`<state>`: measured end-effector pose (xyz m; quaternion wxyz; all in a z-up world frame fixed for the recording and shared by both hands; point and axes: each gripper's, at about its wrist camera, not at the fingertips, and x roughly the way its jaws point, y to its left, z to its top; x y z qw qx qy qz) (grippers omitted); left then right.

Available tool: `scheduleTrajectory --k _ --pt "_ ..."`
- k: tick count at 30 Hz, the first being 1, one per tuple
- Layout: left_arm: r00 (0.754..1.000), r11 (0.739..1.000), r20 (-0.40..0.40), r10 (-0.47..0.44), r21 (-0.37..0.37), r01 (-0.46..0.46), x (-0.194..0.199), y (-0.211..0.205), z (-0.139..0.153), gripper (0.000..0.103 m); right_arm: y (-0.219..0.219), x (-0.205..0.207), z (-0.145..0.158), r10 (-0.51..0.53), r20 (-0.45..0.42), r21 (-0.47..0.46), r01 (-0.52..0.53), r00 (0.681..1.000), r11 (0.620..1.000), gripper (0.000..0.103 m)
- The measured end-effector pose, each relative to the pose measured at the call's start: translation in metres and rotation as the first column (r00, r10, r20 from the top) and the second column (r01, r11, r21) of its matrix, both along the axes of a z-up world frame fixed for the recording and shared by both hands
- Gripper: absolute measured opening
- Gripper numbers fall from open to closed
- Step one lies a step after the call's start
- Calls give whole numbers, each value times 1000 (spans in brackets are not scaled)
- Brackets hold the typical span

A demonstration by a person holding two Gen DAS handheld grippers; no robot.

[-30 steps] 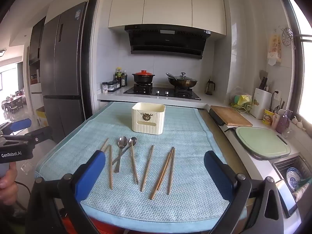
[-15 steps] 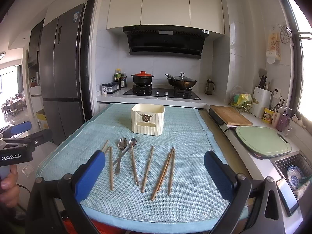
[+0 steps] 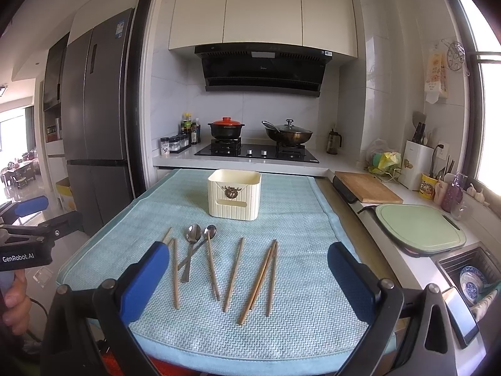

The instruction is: Organize utensils

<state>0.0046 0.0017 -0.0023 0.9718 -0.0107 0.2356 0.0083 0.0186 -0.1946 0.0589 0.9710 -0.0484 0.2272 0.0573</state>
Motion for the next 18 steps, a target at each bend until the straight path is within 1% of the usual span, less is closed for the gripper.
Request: scheduleTrajectory --k 4,9,18 --pt "1000 1000 -7 -3 -12 3 2 3 -1 103 -3 1 0 -6 5 7 6 1000 1000 103" --pt "1000 1000 7 -6 -21 7 0 4 0 103 -5 0 0 -13 20 6 13 1000 1000 103" --pt "1000 1000 -5 -18 -6 18 0 -1 -3 103 -5 1 -1 -15 27 8 14 1000 1000 103"
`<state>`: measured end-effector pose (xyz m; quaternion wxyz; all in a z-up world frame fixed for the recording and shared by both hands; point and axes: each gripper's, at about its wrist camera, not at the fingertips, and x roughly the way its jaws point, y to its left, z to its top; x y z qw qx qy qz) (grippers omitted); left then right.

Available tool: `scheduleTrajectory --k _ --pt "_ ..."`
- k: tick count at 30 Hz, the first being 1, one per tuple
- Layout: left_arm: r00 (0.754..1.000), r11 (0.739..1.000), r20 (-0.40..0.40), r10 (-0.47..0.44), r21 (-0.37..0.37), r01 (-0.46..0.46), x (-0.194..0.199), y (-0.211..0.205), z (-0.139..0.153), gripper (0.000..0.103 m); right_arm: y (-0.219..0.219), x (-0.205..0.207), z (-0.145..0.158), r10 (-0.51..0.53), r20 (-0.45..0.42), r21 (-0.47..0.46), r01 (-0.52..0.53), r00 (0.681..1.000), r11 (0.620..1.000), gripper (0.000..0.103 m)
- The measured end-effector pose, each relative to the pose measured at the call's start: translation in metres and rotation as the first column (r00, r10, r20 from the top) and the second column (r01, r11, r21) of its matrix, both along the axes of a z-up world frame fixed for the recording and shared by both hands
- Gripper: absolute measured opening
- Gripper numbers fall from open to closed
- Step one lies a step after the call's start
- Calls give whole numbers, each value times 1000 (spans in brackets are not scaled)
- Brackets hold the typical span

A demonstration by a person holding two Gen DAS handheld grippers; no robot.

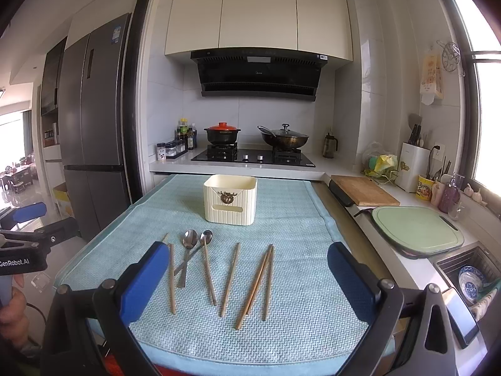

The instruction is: Organize utensils

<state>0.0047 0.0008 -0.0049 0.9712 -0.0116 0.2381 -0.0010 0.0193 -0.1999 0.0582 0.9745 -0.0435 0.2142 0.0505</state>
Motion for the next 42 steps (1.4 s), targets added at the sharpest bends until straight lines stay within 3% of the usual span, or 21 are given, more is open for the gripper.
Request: scheduleTrajectory --k 11,17,42 --pt "999 1000 39 -2 22 1 -6 -2 5 103 0 -1 -1 -2 3 8 2 1000 1000 103" --pt "1000 1000 4 3 30 -3 1 -2 1 103 -3 -3 -1 -8 12 18 8 1000 1000 103" --pt "1000 1000 13 17 24 -17 0 2 1 103 -6 0 -3 -11 -13 21 12 1000 1000 103"
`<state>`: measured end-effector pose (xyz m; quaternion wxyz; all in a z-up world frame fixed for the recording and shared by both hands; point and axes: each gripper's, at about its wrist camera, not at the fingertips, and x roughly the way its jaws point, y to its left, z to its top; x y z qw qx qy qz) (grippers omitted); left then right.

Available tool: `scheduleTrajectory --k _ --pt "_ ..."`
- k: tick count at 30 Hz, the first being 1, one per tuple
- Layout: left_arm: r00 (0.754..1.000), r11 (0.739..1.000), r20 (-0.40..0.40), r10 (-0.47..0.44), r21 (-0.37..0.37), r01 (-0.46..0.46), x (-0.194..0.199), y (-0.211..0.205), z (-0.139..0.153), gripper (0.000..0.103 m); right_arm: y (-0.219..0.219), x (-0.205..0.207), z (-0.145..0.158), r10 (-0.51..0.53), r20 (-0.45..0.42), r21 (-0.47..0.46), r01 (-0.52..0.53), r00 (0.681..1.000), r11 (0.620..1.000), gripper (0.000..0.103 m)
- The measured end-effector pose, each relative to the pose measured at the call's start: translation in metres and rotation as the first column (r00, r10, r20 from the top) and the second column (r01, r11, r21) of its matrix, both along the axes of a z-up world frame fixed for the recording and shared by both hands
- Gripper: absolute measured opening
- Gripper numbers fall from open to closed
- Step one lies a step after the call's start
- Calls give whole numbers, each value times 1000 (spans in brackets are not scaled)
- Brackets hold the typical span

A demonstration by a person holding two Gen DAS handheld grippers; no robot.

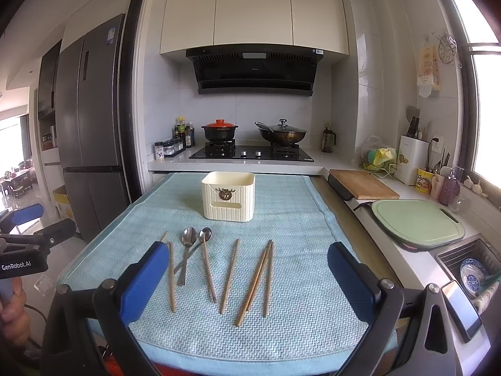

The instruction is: Organize utensils

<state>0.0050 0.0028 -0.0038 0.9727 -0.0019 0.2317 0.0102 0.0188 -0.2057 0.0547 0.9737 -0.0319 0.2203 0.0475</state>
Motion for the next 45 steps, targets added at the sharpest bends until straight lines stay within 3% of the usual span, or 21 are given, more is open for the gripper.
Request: scheduleTrajectory --k 36,45 --pt "995 999 -99 19 30 -16 30 1 -20 103 1 22 -13 -3 -90 4 4 996 1000 103" --pt "985 998 -165 54 -34 -60 53 28 -36 103 11 37 -19 20 -131 -35 -25 991 999 103"
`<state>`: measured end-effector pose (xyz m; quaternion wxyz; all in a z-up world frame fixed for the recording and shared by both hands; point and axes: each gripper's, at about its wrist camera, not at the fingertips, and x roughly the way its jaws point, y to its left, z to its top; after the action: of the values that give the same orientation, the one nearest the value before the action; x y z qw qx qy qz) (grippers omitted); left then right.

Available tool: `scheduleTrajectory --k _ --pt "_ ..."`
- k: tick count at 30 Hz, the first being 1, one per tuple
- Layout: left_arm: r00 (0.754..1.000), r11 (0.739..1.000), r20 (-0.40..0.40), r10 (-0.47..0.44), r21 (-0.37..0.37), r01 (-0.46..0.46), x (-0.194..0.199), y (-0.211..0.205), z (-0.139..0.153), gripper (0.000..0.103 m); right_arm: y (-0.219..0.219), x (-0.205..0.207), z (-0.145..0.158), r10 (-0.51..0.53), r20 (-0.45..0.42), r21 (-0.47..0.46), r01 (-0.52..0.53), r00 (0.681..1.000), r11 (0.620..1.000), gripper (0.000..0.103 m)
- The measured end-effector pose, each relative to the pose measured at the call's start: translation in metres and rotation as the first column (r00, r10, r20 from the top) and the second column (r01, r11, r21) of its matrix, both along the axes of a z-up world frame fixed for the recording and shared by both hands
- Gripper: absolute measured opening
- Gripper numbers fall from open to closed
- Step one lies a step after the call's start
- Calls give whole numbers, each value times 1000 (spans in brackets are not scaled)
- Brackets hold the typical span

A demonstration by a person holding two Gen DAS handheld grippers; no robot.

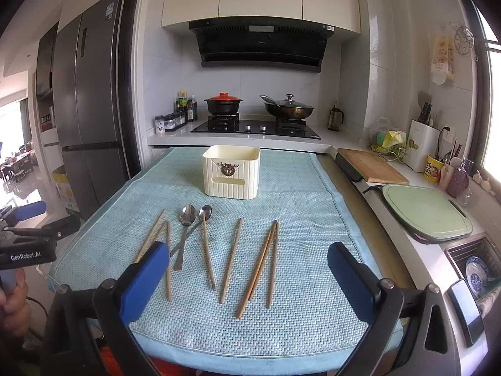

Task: Organize utensils
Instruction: 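Lower the right gripper onto a pair of wooden chopsticks and grasp them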

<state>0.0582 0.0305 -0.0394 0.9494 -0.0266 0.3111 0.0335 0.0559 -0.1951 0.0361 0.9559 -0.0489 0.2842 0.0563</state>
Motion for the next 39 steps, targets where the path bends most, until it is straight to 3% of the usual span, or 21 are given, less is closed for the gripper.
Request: scheduleTrajectory --k 8,16,20,22,28,34,39 --pt "989 995 -134 59 -70 -68 41 41 -36 103 -8 27 -21 -14 -86 8 15 996 1000 103" --pt "973 996 -221 63 -47 -75 77 54 -67 103 -43 73 -47 -36 -223 18 41 974 999 103" --pt "972 997 -230 46 -43 -57 93 54 -74 103 -64 101 -64 -67 -246 -2 69 967 998 100" --pt "971 998 -234 45 -30 -53 102 53 -80 103 -71 116 -80 -72 -265 1 75 962 997 79" --pt "957 999 -287 27 -31 -38 129 54 -103 103 -73 161 -138 -30 -373 58 55 927 997 41" --pt "941 999 -338 4 -33 -16 156 59 -123 102 -65 200 -173 -4 -455 88 49 890 995 34" --pt "926 998 -379 -6 -63 -19 177 64 -138 102 -59 203 -178 -8 -462 84 53 887 995 34"
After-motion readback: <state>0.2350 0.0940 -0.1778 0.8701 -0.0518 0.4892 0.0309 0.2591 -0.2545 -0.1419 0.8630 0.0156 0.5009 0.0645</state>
